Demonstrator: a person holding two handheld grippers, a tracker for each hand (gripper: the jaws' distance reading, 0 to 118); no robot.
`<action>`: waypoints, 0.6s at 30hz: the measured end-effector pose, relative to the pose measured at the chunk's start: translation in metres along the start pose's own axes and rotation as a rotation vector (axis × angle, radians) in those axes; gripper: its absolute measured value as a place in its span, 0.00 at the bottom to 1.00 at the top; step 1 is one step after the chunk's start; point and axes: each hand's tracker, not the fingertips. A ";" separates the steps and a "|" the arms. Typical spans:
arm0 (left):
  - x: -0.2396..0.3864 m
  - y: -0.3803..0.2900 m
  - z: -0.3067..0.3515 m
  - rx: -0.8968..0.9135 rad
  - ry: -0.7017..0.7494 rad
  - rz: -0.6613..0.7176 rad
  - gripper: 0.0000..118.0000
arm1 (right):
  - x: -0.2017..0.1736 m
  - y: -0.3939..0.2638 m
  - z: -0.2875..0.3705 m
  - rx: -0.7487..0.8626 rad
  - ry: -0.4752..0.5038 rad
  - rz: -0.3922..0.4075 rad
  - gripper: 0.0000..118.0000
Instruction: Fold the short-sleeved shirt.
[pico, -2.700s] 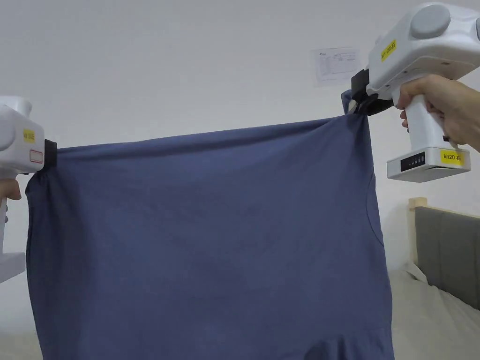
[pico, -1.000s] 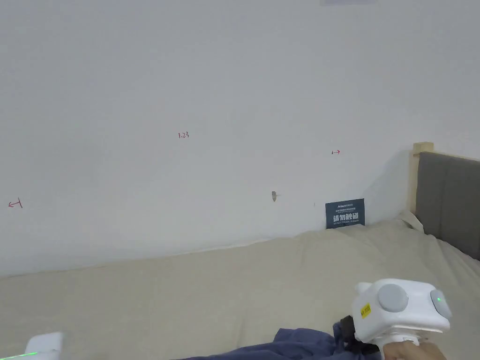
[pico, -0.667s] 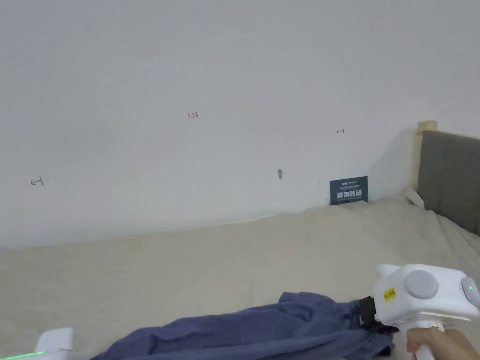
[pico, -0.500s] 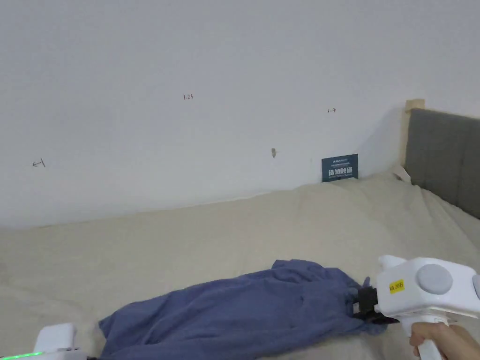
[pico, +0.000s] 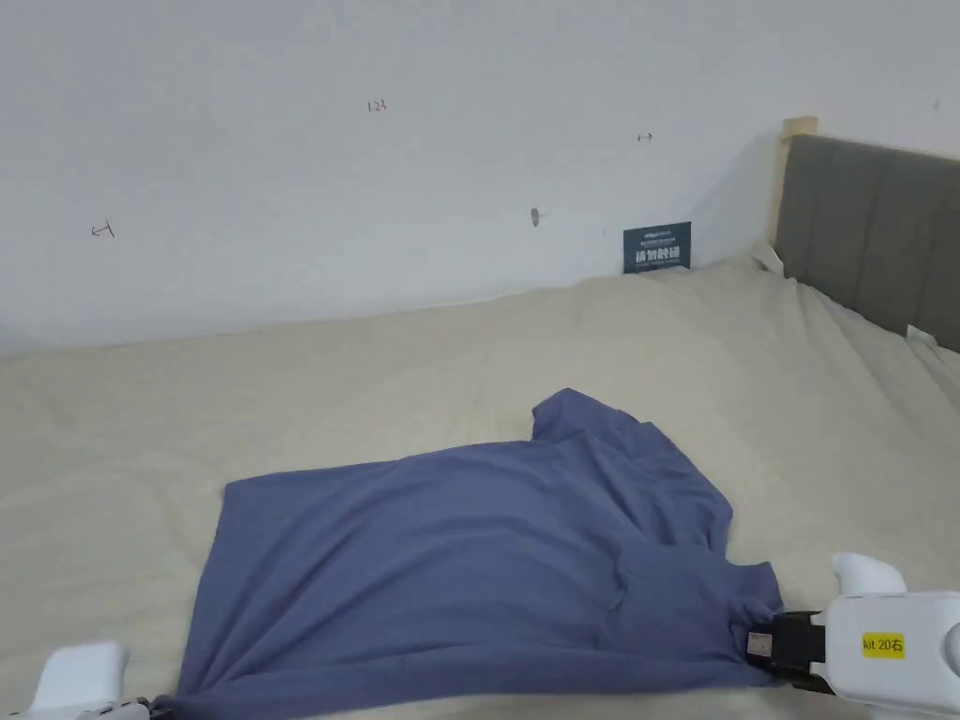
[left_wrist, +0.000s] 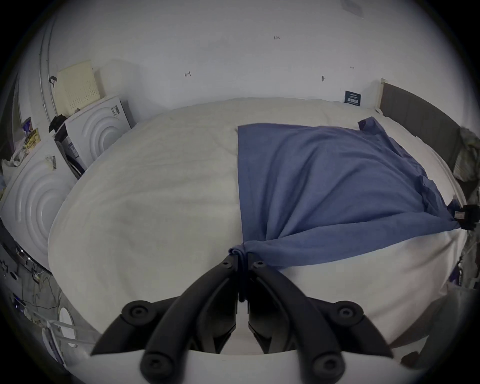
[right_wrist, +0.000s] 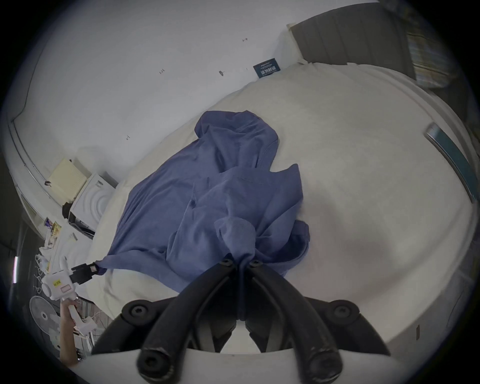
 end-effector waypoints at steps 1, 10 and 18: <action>-0.002 -0.010 0.012 0.024 0.007 -0.005 0.05 | -0.001 -0.009 0.009 0.005 -0.011 0.010 0.02; -0.010 -0.061 0.051 0.041 0.010 -0.039 0.05 | 0.001 -0.054 0.048 -0.006 -0.054 0.081 0.02; -0.016 -0.062 0.053 0.072 -0.039 0.014 0.49 | -0.025 -0.057 0.062 0.054 -0.078 0.190 0.75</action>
